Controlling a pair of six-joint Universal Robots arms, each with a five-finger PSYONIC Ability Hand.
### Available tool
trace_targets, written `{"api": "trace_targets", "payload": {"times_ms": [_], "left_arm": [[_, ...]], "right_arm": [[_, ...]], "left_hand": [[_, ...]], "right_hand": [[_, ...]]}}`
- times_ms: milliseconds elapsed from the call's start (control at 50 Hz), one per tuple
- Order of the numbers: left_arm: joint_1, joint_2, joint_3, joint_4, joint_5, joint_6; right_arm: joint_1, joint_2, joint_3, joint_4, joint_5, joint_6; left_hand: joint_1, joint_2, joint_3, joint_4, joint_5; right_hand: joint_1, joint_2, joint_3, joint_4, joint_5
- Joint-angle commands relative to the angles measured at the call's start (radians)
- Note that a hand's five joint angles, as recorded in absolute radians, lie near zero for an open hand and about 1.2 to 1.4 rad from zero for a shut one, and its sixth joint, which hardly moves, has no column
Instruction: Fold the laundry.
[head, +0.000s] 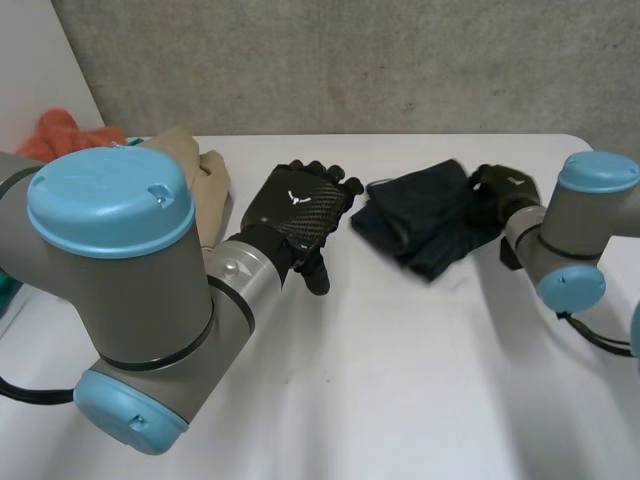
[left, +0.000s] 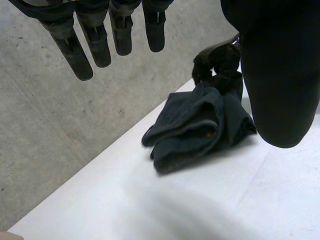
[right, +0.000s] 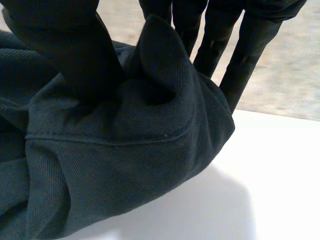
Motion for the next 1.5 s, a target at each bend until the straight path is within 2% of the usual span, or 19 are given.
{"api": "trace_targets", "payload": {"times_ms": [20,160,300,460,480,520,600,680,700,760,840,860,920,1000,1060,1160,1260,1400,1500], "left_arm": [[-0.002,-0.011,0.023,0.004,-0.001,0.002],[-0.004,-0.012,0.041,0.004,-0.001,0.004],[-0.009,-0.011,0.049,0.004,-0.001,0.004],[-0.012,-0.017,0.047,0.003,-0.001,0.004],[-0.012,-0.02,0.047,0.003,-0.001,0.004],[-0.012,-0.02,0.047,0.003,-0.001,0.004],[-0.01,-0.02,0.043,0.001,-0.001,0.004],[-0.007,-0.02,0.035,0.001,-0.001,0.004],[-0.006,-0.02,0.034,0.001,-0.001,0.004],[-0.005,-0.014,0.032,0.001,-0.001,0.002],[0.001,-0.006,0.035,0.004,-0.002,0.001],[0.004,-0.003,0.035,0.004,-0.004,0.001],[0.045,0.021,0.038,0.015,-0.007,0.002],[0.146,0.057,0.037,0.06,-0.01,0.018],[0.235,0.06,0.037,0.106,-0.01,0.019],[0.39,0.037,0.052,0.156,0.001,0.051],[0.56,-0.099,0.115,0.169,0.034,0.185],[0.643,-0.311,0.225,0.162,0.194,0.306],[0.668,-0.452,0.313,0.167,0.301,0.318]], "right_arm": [[-0.131,0.217,-0.393,0.137,0.074,-0.011],[-0.241,0.293,-0.563,0.159,0.074,-0.094],[-0.314,0.322,-0.623,0.159,0.085,-0.25],[-0.35,0.331,-0.65,0.159,0.086,-0.307],[-0.351,0.331,-0.65,0.159,0.086,-0.309],[-0.351,0.331,-0.65,0.158,0.088,-0.313],[-0.357,0.337,-0.643,0.158,0.102,-0.336],[-0.384,0.339,-0.634,0.147,0.212,-0.422],[-0.386,0.334,-0.629,0.123,0.274,-0.498],[-0.374,0.317,-0.597,0.046,0.321,-0.597],[-0.36,0.168,-0.381,-0.052,0.269,-0.61],[-0.351,0.047,-0.236,-0.098,0.225,-0.594],[-0.326,-0.101,-0.047,-0.201,0.157,-0.568],[-0.233,-0.338,0.291,-0.449,-0.025,-0.533],[-0.183,-0.434,0.426,-0.493,-0.108,-0.531],[-0.102,-0.59,0.659,-0.444,-0.248,-0.534],[-0.03,-0.696,0.794,-0.301,-0.352,-0.56],[0.053,-0.742,0.934,-0.108,-0.406,-0.698],[0.067,-0.752,1.006,-0.097,-0.401,-0.778]], "left_hand": [[-0.016,-0.007,-0.013,-0.006,0.0],[-0.013,-0.004,-0.01,-0.003,0.003],[-0.013,-0.004,-0.01,-0.003,0.003],[-0.01,-0.001,-0.007,0.0,0.006],[-0.013,-0.004,-0.01,-0.003,0.003],[-0.013,-0.004,-0.01,-0.003,0.003],[-0.013,-0.004,-0.01,-0.003,0.003],[-0.016,-0.007,-0.013,-0.006,0.0],[-0.019,-0.01,-0.016,-0.009,-0.003],[-0.022,-0.013,-0.019,-0.012,-0.006],[-0.028,-0.018,-0.025,-0.018,-0.012],[-0.028,-0.018,-0.025,-0.018,-0.012],[-0.031,-0.021,-0.028,-0.021,-0.015],[-0.028,-0.018,-0.025,-0.018,-0.012],[-0.031,-0.021,-0.028,-0.021,-0.015],[-0.028,-0.018,-0.025,-0.018,-0.012],[-0.022,-0.013,-0.019,-0.012,-0.006],[-0.031,-0.021,-0.028,-0.021,-0.015],[-0.019,-0.01,-0.016,-0.009,-0.003]], "right_hand": [[0.488,0.288,0.304,0.203,0.285],[0.488,0.288,0.304,0.203,0.285],[0.488,0.288,0.304,0.203,0.285],[0.488,0.288,0.304,0.203,0.285],[0.276,0.077,0.093,-0.008,0.074],[-0.734,-0.933,-0.918,-1.019,-0.937],[-0.734,-0.933,-0.918,-1.019,-0.937],[-0.734,-0.933,-0.918,-1.019,-0.937],[-0.734,-0.933,-0.918,-1.019,-0.937],[-0.734,-0.933,-0.918,-1.019,-0.937],[-0.734,-0.933,-0.918,-1.019,-0.937],[-0.734,-0.933,-0.918,-1.019,-0.937],[-0.734,-0.933,-0.918,-1.019,-0.937],[-0.734,-0.933,-0.918,-1.019,-0.937],[-0.734,-0.933,-0.918,-1.019,-0.937],[-0.734,-0.933,-0.918,-1.019,-0.937],[-0.734,-0.933,-0.918,-1.019,-0.937],[-0.734,-0.933,-0.918,-1.019,-0.937],[-0.734,-0.933,-0.918,-1.019,-0.937]]}}
